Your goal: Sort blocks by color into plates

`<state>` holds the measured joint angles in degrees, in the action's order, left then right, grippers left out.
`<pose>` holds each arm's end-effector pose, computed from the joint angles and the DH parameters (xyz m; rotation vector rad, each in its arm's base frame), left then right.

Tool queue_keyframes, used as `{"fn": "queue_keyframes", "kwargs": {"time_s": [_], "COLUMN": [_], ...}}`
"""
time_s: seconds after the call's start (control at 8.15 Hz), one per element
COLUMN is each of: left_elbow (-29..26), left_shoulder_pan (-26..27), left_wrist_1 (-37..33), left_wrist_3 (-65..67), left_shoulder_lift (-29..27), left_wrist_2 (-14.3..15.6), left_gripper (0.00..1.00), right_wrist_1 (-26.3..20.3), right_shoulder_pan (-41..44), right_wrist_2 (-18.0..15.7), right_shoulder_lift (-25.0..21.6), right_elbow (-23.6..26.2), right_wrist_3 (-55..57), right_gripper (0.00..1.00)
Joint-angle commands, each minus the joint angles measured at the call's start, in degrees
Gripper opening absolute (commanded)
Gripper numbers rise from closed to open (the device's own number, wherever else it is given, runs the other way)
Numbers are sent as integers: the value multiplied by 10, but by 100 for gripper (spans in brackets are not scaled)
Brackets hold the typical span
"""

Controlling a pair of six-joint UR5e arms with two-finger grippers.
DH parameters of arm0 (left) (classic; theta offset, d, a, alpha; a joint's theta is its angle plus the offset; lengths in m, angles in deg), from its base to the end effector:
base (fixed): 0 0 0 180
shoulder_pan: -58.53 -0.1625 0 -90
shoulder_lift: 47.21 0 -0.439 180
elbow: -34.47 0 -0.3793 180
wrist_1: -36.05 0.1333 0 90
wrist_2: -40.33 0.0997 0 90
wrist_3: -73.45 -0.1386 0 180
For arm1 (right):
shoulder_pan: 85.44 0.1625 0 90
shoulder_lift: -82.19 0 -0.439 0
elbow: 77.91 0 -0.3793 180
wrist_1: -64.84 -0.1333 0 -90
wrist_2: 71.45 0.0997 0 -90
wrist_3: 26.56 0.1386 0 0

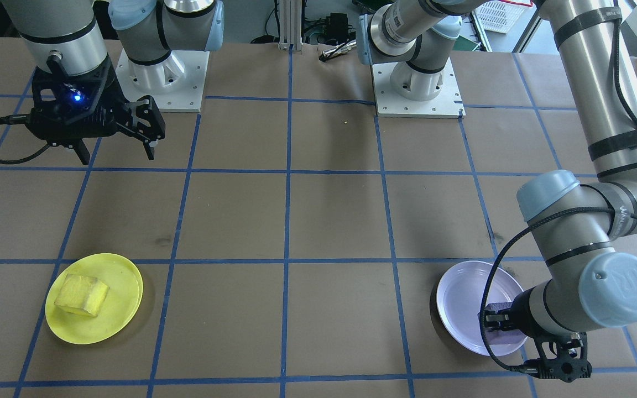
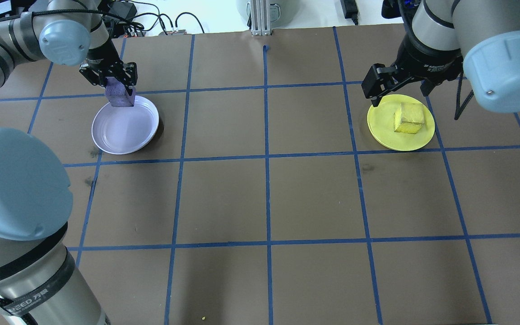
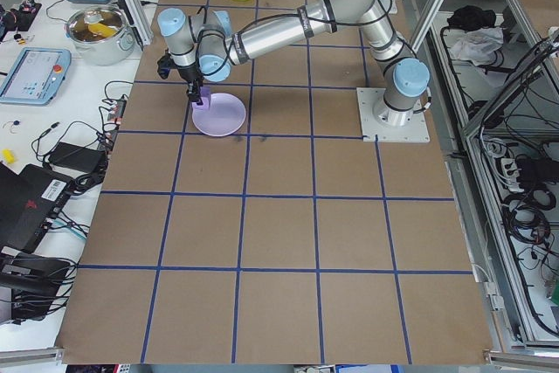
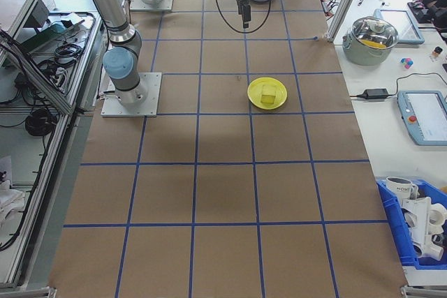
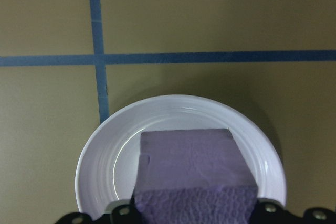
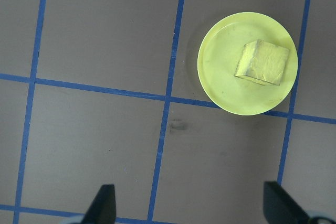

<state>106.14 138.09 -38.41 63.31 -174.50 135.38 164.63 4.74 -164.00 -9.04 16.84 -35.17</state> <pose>0.0106 -0.7261 0.2448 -0.0040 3.0634 0.1141 0.1287 -0.4830 0.4514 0.2327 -3.0761 0.1635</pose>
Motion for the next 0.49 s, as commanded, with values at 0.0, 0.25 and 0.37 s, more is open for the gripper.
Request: {"fn": "queue_keyframes", "kwargs": {"time_s": [0.0, 0.25, 0.37], "left_elbow": [5, 18, 23], "left_shoulder_pan": [-6, -10, -14], "left_wrist_1": [9, 9, 5], "left_wrist_3": [-1, -1, 0], "left_shoulder_lift": [-12, -18, -17], "left_wrist_2": [0, -1, -8], "left_gripper": [27, 50, 71], "right_wrist_1": [0, 0, 1], "right_shoulder_pan": [0, 0, 0], "right_wrist_2": [-2, 0, 0], "right_shoulder_lift": [0, 0, 1], "right_elbow": [0, 0, 0], "right_wrist_3": [-1, 0, 0], "right_gripper": [100, 100, 100]}}
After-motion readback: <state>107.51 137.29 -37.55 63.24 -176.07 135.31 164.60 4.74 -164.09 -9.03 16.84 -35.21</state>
